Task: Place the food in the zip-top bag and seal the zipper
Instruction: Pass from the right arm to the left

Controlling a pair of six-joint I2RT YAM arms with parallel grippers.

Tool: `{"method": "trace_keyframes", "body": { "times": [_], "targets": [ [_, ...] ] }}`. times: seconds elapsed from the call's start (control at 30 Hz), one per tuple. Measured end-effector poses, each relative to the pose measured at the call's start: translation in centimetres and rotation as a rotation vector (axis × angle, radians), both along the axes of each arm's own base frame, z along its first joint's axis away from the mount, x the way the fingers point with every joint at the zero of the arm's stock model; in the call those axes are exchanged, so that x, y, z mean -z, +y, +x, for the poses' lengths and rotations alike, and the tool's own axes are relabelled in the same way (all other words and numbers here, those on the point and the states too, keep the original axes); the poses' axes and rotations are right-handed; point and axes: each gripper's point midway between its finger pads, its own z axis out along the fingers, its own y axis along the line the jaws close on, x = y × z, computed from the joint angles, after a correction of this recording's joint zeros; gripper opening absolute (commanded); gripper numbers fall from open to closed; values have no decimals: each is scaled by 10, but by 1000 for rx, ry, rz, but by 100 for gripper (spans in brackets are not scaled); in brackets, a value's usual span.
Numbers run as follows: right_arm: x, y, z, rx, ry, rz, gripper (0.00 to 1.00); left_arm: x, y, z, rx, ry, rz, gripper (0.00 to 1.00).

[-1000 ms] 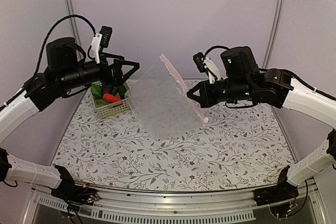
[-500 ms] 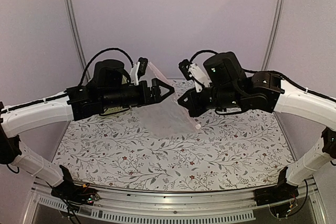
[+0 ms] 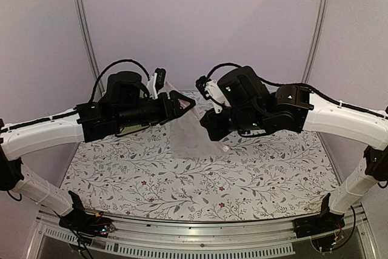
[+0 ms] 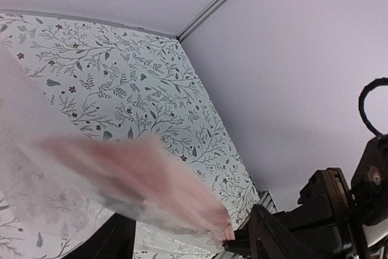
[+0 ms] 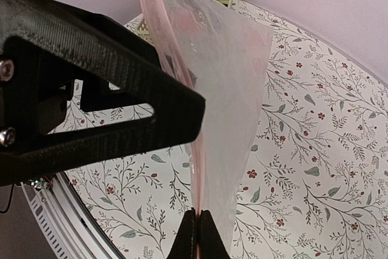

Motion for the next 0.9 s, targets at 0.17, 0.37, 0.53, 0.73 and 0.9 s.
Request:
{"method": "trace_keyframes", "body": {
  "times": [0.17, 0.37, 0.53, 0.73, 0.9],
  "targets": [
    [5, 0, 0, 1, 4, -18, 0, 13, 3, -1, -12, 24, 9, 45],
    [9, -1, 0, 1, 9, -30, 0, 6, 3, -1, -17, 14, -29, 36],
    [9, 0, -2, -4, 7, -34, 0, 5, 3, -1, -19, 11, -37, 36],
    [10, 2, -6, -15, -1, -43, 0, 5, 3, 0, -21, 16, -41, 39],
    [11, 1, -6, -13, -4, -52, 0, 6, 4, 1, -28, 25, -45, 30]
  ]
}}
